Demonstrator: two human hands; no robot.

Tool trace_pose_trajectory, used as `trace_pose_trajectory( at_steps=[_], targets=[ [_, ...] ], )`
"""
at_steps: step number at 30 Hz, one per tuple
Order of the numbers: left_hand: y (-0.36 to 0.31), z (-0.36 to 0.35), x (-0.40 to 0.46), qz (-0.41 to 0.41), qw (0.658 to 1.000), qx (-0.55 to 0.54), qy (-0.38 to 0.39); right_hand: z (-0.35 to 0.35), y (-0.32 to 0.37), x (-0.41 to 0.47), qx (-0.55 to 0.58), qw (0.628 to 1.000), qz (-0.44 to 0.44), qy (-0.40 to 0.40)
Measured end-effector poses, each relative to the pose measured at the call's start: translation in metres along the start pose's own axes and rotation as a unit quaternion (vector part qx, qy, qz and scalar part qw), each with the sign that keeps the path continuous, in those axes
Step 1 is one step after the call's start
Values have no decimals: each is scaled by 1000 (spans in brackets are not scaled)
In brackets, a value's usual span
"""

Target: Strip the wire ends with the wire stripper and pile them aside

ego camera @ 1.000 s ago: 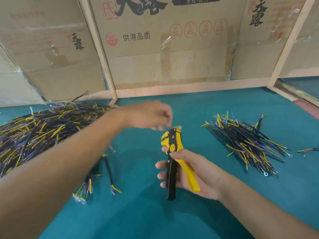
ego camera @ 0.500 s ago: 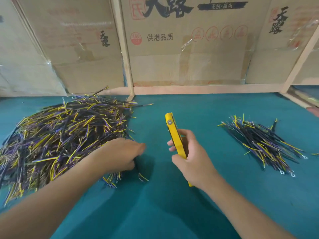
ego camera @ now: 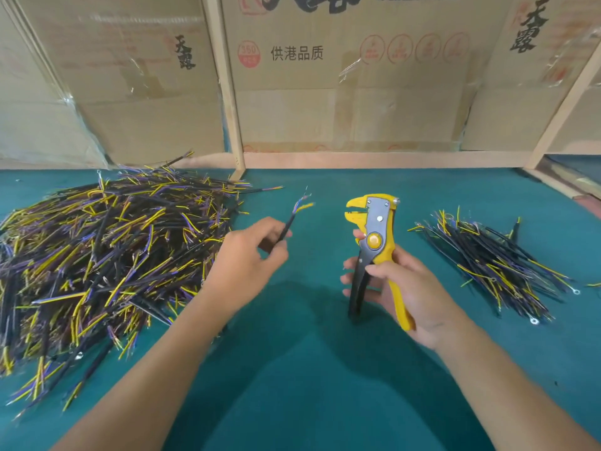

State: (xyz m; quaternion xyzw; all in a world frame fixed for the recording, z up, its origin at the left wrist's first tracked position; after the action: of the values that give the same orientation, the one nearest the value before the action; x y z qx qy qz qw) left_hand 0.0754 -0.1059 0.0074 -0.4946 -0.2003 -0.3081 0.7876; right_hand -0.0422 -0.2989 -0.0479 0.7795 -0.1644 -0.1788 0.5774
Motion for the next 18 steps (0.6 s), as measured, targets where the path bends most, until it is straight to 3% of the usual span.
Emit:
trace_pose_trajectory(
  at_steps=[3, 5, 18],
  targets=[
    [0, -15, -8, 153, 966, -205, 34, -3, -7, 5, 45, 998, -36, 12],
    [-7, -23, -14, 184, 943, -271, 54, -3, -7, 8, 52, 998, -36, 5],
    [-4, -36, -24, 227, 924, -301, 68, -1, -5, 8, 60, 998, -30, 11]
  ],
)
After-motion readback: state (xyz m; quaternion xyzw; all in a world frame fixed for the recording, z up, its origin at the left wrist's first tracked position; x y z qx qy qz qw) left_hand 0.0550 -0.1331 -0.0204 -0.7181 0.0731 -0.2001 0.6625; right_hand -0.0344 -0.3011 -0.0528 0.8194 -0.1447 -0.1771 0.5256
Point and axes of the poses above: each hand's wrist, its own x-axis towards the middle knuckle, its own z-axis out of the back of the hand, y = z × x, the point moved 7 cm from there along x, towards the middle knuckle, and after that the axes turned 13 degrees about -y, right-handed, at the moved point
